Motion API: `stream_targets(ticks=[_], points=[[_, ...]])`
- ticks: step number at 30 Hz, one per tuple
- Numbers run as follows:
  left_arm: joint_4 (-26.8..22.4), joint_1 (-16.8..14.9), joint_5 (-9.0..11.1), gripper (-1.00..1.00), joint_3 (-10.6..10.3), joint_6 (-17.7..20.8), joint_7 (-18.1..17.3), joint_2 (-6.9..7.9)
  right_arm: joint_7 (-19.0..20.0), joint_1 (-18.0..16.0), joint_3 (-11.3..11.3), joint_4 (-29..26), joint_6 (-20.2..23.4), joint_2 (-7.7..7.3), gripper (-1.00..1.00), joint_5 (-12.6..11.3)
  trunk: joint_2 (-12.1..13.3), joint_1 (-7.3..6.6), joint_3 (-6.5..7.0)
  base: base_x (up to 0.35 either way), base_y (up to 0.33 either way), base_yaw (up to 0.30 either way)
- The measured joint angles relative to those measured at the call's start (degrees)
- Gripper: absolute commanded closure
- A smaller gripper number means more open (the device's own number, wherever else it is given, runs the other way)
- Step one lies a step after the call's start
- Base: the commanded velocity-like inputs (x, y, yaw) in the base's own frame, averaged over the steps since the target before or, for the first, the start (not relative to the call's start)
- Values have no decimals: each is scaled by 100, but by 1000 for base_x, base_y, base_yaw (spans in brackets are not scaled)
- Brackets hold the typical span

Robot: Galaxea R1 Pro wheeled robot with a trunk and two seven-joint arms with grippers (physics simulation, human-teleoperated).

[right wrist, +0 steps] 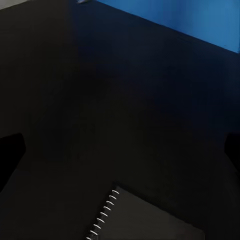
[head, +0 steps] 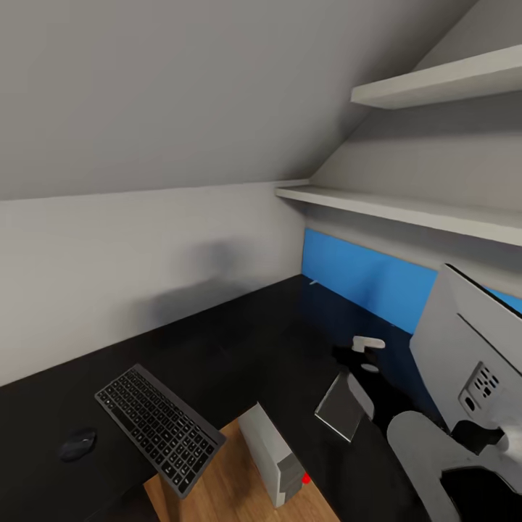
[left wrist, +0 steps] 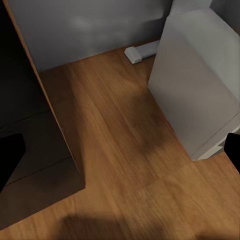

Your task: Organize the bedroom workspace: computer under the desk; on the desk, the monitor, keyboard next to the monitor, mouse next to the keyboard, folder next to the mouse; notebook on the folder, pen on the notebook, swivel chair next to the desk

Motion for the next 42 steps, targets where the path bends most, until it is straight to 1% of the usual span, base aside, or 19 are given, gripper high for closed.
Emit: stream_targets(ticks=[5,10,18,22,29,42], points=[[0,0,0,-100,0,0,2,0,-6,-369,0,303,54,-5,-100,2,-201,110,-90,0,0,0],[0,0,0,-100,0,5,3,0,-10,-538,-1,458,67,-36,-100,5,-402,220,-180,0,0,0],[0,0,0,-100,0,4,3,0,-12,-588,-1,555,71,-141,-100,-6,-723,396,-324,0,0,0],[0,0,0,-100,0,3,3,0,-13,-595,-2,701,71,-178,-100,-25,-883,484,-396,0,0,0],[0,0,1,-100,0,4,3,0,-15,-598,-5,835,71,-197,-100,-46,-1164,638,-522,0,0,0],[0,0,1,-100,0,3,3,7,-13,-599,-10,865,98,-216,-100,-55,-1686,923,-756,0,0,0]])
